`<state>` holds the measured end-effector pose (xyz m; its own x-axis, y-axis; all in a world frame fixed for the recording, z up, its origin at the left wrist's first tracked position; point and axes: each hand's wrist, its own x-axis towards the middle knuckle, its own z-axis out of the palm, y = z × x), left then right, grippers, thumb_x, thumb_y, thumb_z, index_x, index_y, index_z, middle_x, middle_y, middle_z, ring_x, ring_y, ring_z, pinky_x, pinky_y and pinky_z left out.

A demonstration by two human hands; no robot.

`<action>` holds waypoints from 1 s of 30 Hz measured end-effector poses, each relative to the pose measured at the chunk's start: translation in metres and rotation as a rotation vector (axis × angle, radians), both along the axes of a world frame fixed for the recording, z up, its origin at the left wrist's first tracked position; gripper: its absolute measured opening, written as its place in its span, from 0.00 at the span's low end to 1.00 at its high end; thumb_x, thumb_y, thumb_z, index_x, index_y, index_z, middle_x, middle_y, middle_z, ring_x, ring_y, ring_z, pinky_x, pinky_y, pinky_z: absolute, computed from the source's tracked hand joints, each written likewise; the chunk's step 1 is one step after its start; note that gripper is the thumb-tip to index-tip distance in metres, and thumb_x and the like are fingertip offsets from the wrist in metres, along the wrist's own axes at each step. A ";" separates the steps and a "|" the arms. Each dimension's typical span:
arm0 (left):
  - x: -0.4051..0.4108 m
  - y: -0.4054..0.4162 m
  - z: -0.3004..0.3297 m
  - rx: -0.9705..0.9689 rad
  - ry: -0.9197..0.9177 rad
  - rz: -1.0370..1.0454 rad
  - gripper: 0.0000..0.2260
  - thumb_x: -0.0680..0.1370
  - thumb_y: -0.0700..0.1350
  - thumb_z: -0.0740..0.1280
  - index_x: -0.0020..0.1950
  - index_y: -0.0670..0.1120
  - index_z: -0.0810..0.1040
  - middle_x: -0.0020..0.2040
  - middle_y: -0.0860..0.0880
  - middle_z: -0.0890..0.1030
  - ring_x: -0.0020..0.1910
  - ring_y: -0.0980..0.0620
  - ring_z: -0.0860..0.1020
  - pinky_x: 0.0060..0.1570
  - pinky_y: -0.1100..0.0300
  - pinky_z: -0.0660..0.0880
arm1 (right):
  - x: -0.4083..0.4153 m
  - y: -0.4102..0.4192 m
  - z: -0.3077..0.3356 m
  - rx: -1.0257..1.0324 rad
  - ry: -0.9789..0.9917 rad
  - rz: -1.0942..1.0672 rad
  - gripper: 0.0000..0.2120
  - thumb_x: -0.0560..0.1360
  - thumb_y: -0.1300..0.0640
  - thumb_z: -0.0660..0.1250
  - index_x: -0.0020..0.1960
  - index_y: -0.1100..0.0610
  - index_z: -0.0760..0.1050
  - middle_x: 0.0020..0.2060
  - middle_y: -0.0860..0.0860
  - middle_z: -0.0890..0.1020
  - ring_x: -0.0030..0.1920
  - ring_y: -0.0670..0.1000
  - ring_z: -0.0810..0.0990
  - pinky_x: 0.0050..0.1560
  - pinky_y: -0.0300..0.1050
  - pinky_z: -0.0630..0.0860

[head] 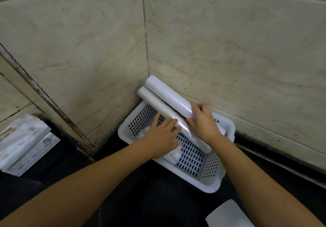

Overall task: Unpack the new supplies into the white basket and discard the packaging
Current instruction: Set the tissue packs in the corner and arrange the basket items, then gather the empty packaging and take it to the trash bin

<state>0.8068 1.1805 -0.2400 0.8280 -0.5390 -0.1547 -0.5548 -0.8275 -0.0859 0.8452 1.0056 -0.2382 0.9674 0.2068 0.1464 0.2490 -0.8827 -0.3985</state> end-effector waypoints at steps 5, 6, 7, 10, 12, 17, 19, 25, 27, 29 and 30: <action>-0.001 0.003 0.002 0.040 0.040 -0.001 0.26 0.80 0.58 0.49 0.76 0.47 0.53 0.78 0.44 0.52 0.76 0.46 0.49 0.72 0.37 0.42 | -0.006 0.007 -0.017 -0.105 -0.043 -0.049 0.23 0.79 0.59 0.59 0.73 0.56 0.63 0.68 0.58 0.70 0.67 0.58 0.65 0.68 0.47 0.60; -0.001 0.002 0.001 0.048 0.049 -0.001 0.27 0.80 0.58 0.48 0.76 0.47 0.53 0.78 0.44 0.52 0.76 0.46 0.49 0.72 0.37 0.41 | -0.006 0.007 -0.016 -0.125 -0.034 -0.057 0.23 0.79 0.59 0.58 0.73 0.55 0.63 0.68 0.58 0.69 0.68 0.58 0.65 0.69 0.47 0.59; -0.002 0.002 0.002 0.054 0.058 -0.003 0.27 0.80 0.58 0.48 0.76 0.47 0.53 0.78 0.43 0.51 0.77 0.45 0.48 0.72 0.36 0.41 | -0.006 0.006 -0.014 -0.136 -0.013 -0.054 0.23 0.79 0.58 0.58 0.74 0.55 0.63 0.69 0.58 0.68 0.68 0.58 0.64 0.69 0.47 0.58; -0.005 0.002 0.012 0.049 0.097 0.005 0.26 0.81 0.58 0.49 0.75 0.47 0.53 0.78 0.42 0.51 0.77 0.45 0.48 0.72 0.36 0.42 | -0.013 0.000 0.004 -0.124 0.059 -0.044 0.24 0.79 0.55 0.58 0.74 0.55 0.60 0.70 0.59 0.66 0.69 0.58 0.63 0.69 0.49 0.60; -0.012 0.002 0.023 0.014 0.127 0.003 0.25 0.81 0.57 0.50 0.75 0.47 0.55 0.78 0.42 0.52 0.77 0.45 0.49 0.73 0.38 0.43 | -0.028 -0.010 0.021 -0.037 0.067 -0.092 0.25 0.79 0.57 0.58 0.75 0.57 0.59 0.70 0.60 0.66 0.70 0.58 0.63 0.70 0.50 0.62; -0.076 0.004 0.043 -0.243 0.059 -0.146 0.22 0.80 0.55 0.56 0.72 0.47 0.65 0.73 0.45 0.64 0.72 0.47 0.61 0.73 0.48 0.55 | -0.106 -0.061 0.037 0.161 -0.010 -0.264 0.20 0.77 0.62 0.60 0.69 0.59 0.68 0.63 0.61 0.73 0.64 0.59 0.71 0.65 0.49 0.67; -0.115 0.008 0.042 -0.378 0.056 -0.216 0.20 0.79 0.54 0.58 0.69 0.47 0.69 0.69 0.46 0.70 0.68 0.48 0.67 0.70 0.53 0.61 | -0.145 -0.085 0.028 0.154 0.085 -0.316 0.18 0.77 0.60 0.62 0.66 0.59 0.71 0.59 0.60 0.76 0.60 0.58 0.75 0.59 0.43 0.69; -0.203 0.008 0.003 -0.098 0.361 -0.167 0.34 0.75 0.62 0.60 0.75 0.49 0.54 0.71 0.48 0.66 0.67 0.48 0.67 0.64 0.50 0.69 | -0.242 -0.129 -0.001 -0.203 0.939 -0.235 0.27 0.72 0.37 0.64 0.64 0.52 0.72 0.62 0.51 0.77 0.59 0.52 0.77 0.61 0.46 0.73; -0.220 0.005 -0.009 0.021 0.411 -0.077 0.38 0.74 0.60 0.64 0.76 0.47 0.50 0.71 0.46 0.65 0.67 0.45 0.68 0.63 0.46 0.69 | -0.263 -0.129 -0.004 -0.223 0.972 -0.248 0.25 0.71 0.41 0.67 0.63 0.53 0.73 0.61 0.50 0.78 0.58 0.52 0.77 0.58 0.43 0.74; -0.231 0.004 -0.013 -0.002 0.400 0.025 0.32 0.74 0.56 0.65 0.71 0.46 0.57 0.65 0.46 0.70 0.62 0.44 0.71 0.57 0.47 0.72 | -0.278 -0.125 -0.001 -0.254 0.974 -0.300 0.17 0.72 0.49 0.67 0.58 0.56 0.75 0.53 0.52 0.80 0.51 0.51 0.80 0.48 0.41 0.75; -0.234 0.005 -0.011 -0.031 0.409 0.081 0.27 0.73 0.56 0.65 0.66 0.47 0.61 0.61 0.46 0.72 0.58 0.44 0.73 0.54 0.48 0.73 | -0.286 -0.121 0.003 -0.235 0.982 -0.339 0.10 0.73 0.52 0.65 0.50 0.57 0.75 0.43 0.52 0.81 0.41 0.49 0.81 0.40 0.40 0.75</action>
